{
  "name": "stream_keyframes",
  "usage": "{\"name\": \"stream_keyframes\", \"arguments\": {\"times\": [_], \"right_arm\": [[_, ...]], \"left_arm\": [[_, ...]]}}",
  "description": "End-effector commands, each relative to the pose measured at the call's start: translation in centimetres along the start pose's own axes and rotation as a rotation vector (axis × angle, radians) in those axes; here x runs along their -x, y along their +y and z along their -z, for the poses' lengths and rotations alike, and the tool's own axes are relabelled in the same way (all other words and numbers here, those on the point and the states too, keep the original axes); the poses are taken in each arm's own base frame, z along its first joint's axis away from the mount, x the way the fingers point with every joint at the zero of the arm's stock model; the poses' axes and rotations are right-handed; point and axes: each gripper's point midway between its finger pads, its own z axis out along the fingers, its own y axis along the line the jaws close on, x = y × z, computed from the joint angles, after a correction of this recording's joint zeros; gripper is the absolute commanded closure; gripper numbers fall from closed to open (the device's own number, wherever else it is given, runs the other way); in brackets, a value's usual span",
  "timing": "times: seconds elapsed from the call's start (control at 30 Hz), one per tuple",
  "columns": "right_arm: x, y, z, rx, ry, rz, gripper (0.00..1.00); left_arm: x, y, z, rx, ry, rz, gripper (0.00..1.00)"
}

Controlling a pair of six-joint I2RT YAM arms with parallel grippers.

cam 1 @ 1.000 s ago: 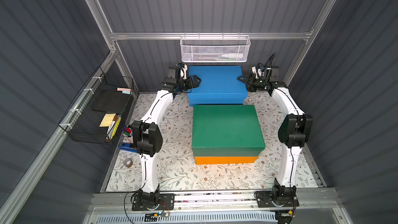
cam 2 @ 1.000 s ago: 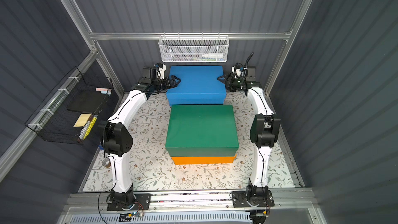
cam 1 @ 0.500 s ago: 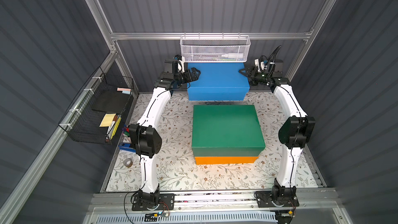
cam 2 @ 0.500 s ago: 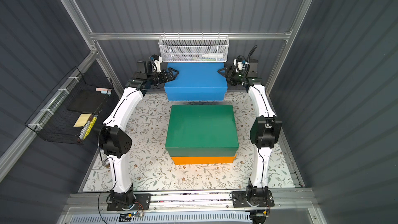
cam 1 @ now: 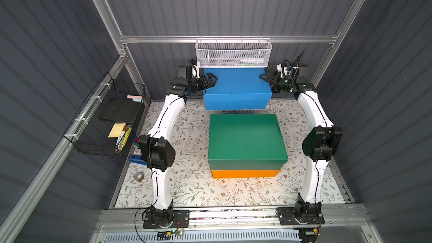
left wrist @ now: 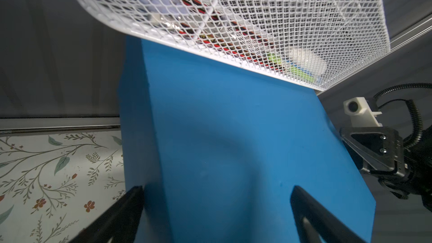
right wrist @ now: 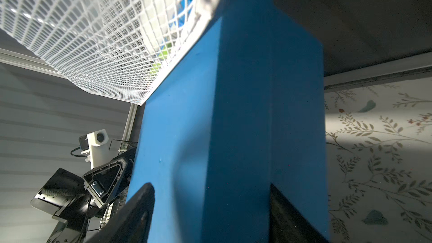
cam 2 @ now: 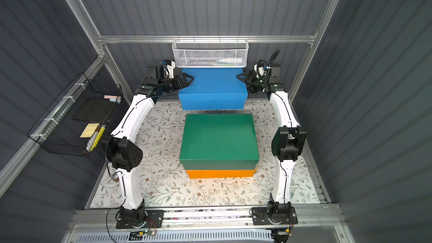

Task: Stack the shoeboxes
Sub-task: Place the shoebox at the shoebox.

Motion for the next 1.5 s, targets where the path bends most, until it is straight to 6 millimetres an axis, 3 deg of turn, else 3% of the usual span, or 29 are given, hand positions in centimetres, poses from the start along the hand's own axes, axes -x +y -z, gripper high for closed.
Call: {"name": "stream_keyframes", "arguments": {"times": [0.0,0.23,0.5,0.7,0.9,1.23,1.47], "right_arm": [[-2.5,7.8,0.4,0.166,0.087,0.054,0.26],[-2.4,8.7,0.4,0.185,0.098,0.04,0.26],[-5.2,7.8,0.4,0.16,0.145,0.014,0.26],[-6.3,8.3,0.8,0.162,0.142,0.017,0.26],[-7.9,8.2,1.2,0.154,0.16,0.009,0.26],[-7.8,9.8,2.3,0.169,0.121,0.034,0.26],[-9.1,9.6,2.5,0.162,0.142,0.023,0.26]], "left_arm": [[-0.3,-6.8,1.9,-0.219,0.028,-0.022,0.0],[-0.4,-7.2,2.3,-0.233,0.039,-0.011,0.0],[-2.1,-6.7,3.4,-0.218,0.06,-0.003,0.01],[-1.4,-7.5,4.9,-0.222,0.028,-0.019,0.01],[-2.1,-7.3,5.4,-0.215,0.036,-0.024,0.0],[-1.4,-8.2,7.0,-0.222,0.006,-0.036,0.01],[-2.9,-7.9,7.3,-0.223,0.025,-0.027,0.0]]}}
